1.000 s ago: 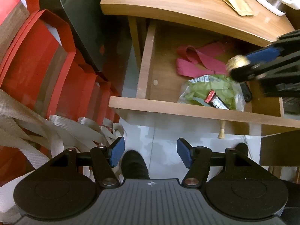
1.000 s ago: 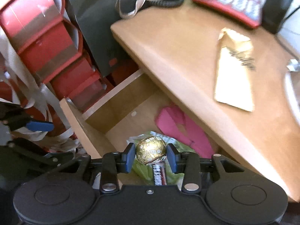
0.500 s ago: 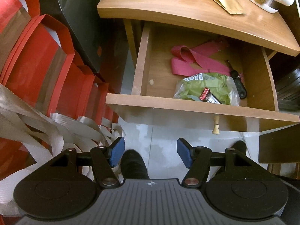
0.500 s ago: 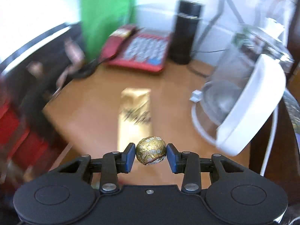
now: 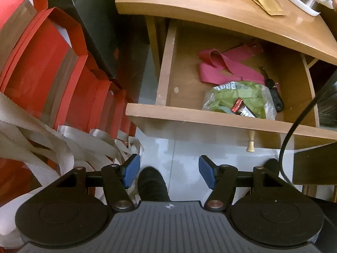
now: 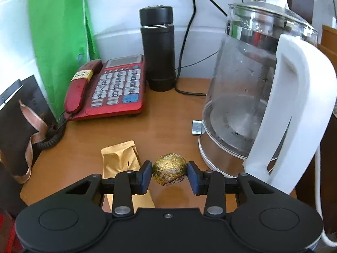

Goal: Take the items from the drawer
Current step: 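Lower the gold ball onto the desk beside the packet and open the right tool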

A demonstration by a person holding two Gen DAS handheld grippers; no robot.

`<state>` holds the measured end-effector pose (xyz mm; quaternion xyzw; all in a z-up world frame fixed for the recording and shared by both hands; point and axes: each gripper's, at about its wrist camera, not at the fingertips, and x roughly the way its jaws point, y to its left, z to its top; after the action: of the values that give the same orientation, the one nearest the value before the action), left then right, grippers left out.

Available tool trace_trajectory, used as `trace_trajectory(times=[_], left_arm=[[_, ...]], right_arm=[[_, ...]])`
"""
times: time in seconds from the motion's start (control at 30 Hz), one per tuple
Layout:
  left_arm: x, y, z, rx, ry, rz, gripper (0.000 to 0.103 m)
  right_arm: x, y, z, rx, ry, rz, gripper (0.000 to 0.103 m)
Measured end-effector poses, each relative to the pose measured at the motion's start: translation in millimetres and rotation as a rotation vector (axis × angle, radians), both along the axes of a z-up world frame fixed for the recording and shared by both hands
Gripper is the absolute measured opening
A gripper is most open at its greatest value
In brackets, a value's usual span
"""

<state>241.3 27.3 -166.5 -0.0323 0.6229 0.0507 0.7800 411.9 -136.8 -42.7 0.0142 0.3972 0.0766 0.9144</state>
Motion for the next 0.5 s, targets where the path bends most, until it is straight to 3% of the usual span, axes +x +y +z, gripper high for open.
trace_trajectory(times=[0.23,0.5], left_arm=[[6,0,-9,0.003,0.005,0.002,0.065],[-3,5,38,0.006,0.001,0.0,0.065]], right_arm=[[6,2,-10,-0.006,0.003,-0.013,0.036],[6,3,-25,0.004,0.026,-0.018,0.036]])
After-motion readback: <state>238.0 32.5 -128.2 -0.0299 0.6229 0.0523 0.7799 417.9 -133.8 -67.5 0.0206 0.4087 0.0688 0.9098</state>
